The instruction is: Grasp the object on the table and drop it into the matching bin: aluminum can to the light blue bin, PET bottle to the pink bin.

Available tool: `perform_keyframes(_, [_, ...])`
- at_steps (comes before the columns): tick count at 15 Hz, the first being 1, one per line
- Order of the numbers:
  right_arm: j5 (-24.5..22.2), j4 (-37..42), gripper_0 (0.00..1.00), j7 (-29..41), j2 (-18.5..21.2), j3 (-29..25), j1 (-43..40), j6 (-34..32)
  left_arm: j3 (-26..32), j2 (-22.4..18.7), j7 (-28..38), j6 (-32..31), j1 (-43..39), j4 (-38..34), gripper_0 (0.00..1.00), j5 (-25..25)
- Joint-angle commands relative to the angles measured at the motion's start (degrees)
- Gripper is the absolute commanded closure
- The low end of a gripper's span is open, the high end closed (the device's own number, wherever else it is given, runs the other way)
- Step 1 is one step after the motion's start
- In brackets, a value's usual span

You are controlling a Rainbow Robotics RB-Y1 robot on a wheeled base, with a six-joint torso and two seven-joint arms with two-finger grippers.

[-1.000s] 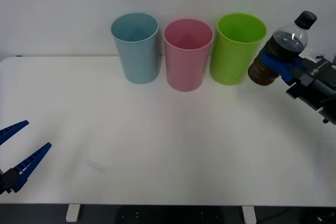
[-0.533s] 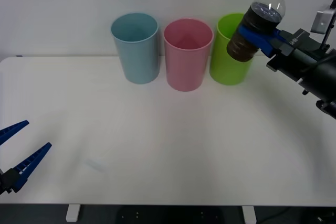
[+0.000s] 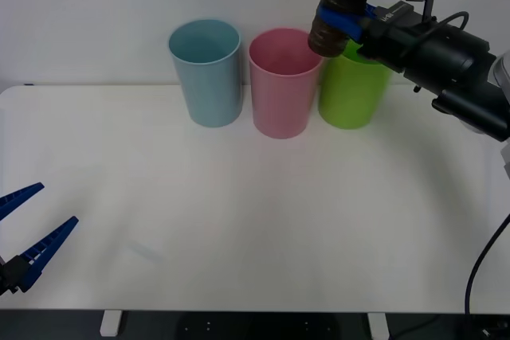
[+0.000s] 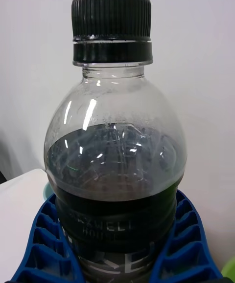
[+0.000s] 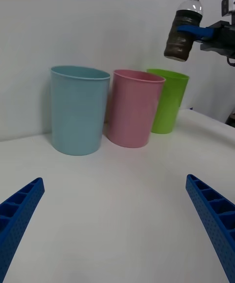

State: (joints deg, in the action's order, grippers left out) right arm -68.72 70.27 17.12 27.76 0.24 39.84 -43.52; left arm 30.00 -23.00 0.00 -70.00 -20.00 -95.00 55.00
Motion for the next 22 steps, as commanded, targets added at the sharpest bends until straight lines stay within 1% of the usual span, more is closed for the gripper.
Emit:
perform_keyframes(1, [-3.17, -6.90, 1.00, -1.57, -2.97, 0.02, 5.07, 0.28, 0.00, 0.00, 0.00, 0.00, 0.00, 0.00, 0.00, 0.00])
perform_keyframes(4, [-5.90, -12.52, 1.00, -3.41, -6.05, 0.02, 9.02, 2.39, 0.00, 0.00, 0.00, 0.00, 0.00, 0.00, 0.00, 0.00])
perform_keyframes(6, [-8.53, -12.96, 1.00, -4.12, -7.98, 0.02, 9.82, 5.55, 0.00, 0.00, 0.00, 0.00, 0.00, 0.00, 0.00, 0.00])
perform_keyframes(10, [-8.97, -12.96, 0.99, -5.17, -8.77, 1.78, 9.73, 8.72, 0.00, 0.00, 0.00, 0.00, 0.00, 0.00, 0.00, 0.00])
perform_keyframes(11, [-8.97, -12.96, 0.94, -5.52, -8.77, 1.78, 9.73, 8.80, 0.00, 0.00, 0.00, 0.00, 0.00, 0.00, 0.00, 0.00])
perform_keyframes(12, [-8.97, -12.96, 0.50, -5.87, -8.68, 1.78, 9.73, 8.80, 0.00, 0.00, 0.00, 0.00, 0.00, 0.00, 0.00, 0.00])
perform_keyframes(13, [-8.97, -12.96, 0.03, -6.23, -8.68, 1.78, 9.73, 8.80, 0.00, 0.00, 0.00, 0.00, 0.00, 0.00, 0.00, 0.00])
perform_keyframes(14, [-8.97, -12.96, 0.00, -6.67, -8.68, 1.78, 9.55, 8.63, 0.00, 0.00, 0.00, 0.00, 0.00, 0.00, 0.00, 0.00])
perform_keyframes(17, [-8.71, -12.96, 0.00, -7.54, -8.77, 1.78, 9.55, 8.63, 0.00, 0.00, 0.00, 0.00, 0.00, 0.00, 0.00, 0.00])
perform_keyframes(21, [-5.90, -12.61, 0.00, -9.48, -8.68, 1.69, 7.97, 7.93, 0.00, 0.00, 0.00, 0.00, 0.00, 0.00, 0.00, 0.00])
perform_keyframes(22, [-5.81, -11.47, 0.00, -9.92, -8.68, 1.34, 7.09, 7.75, 0.00, 0.00, 0.00, 0.00, 0.00, 0.00, 0.00, 0.00])
